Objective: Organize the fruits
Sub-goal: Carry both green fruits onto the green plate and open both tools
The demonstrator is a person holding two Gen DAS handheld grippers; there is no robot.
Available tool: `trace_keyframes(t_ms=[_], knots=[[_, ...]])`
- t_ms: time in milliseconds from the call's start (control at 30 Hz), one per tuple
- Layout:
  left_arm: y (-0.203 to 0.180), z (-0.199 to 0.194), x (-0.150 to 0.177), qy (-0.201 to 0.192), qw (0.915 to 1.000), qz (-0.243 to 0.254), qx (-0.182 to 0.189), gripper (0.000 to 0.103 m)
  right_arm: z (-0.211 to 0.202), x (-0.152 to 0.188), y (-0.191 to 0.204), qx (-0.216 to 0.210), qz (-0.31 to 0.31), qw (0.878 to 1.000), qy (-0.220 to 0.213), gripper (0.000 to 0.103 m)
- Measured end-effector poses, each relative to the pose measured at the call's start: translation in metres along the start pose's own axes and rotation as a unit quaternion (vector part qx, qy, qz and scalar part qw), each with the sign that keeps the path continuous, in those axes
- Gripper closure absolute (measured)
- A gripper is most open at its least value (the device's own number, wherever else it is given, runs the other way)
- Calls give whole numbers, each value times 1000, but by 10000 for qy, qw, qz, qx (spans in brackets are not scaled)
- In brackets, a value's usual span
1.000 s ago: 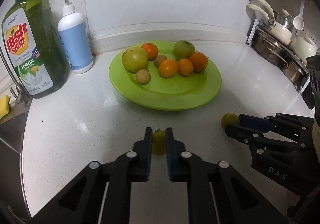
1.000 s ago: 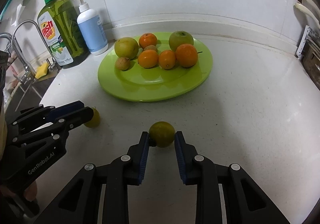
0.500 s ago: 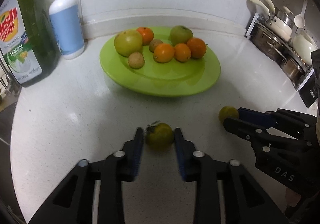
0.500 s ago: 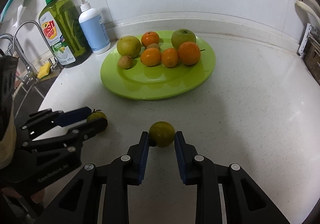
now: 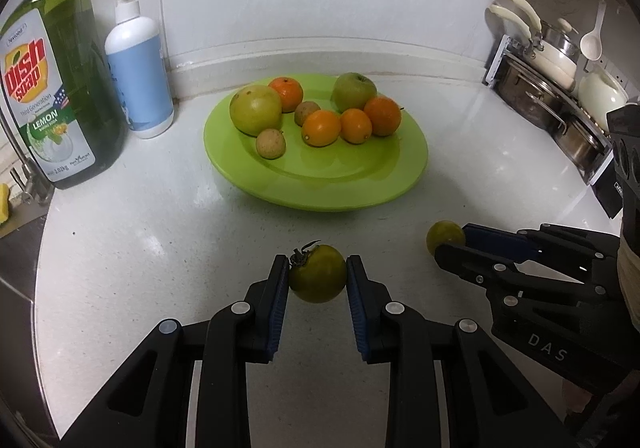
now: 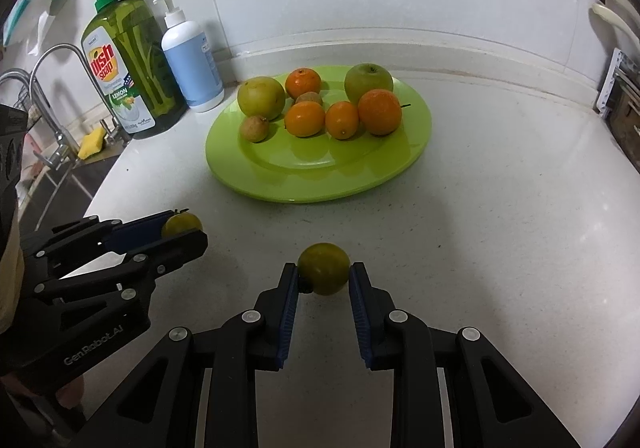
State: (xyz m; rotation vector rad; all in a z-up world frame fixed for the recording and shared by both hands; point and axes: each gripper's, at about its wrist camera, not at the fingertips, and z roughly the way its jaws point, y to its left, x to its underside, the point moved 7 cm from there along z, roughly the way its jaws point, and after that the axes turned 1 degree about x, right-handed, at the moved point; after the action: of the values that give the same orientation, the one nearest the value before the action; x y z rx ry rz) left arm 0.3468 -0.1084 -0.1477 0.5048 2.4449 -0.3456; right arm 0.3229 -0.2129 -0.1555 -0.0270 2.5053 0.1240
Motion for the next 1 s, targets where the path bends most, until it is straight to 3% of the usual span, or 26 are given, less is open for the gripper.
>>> trace_keyframes(t_ms=[533,1000], knots=[[-8,-31,-30,-348,9993,111,-66,74,-30,-25,-6,-48,21,9991,-417,76],[-5,-21,-67,-505,9986,131,-71,74,-28,-68,-6,-99,-241,9972,-694,76]])
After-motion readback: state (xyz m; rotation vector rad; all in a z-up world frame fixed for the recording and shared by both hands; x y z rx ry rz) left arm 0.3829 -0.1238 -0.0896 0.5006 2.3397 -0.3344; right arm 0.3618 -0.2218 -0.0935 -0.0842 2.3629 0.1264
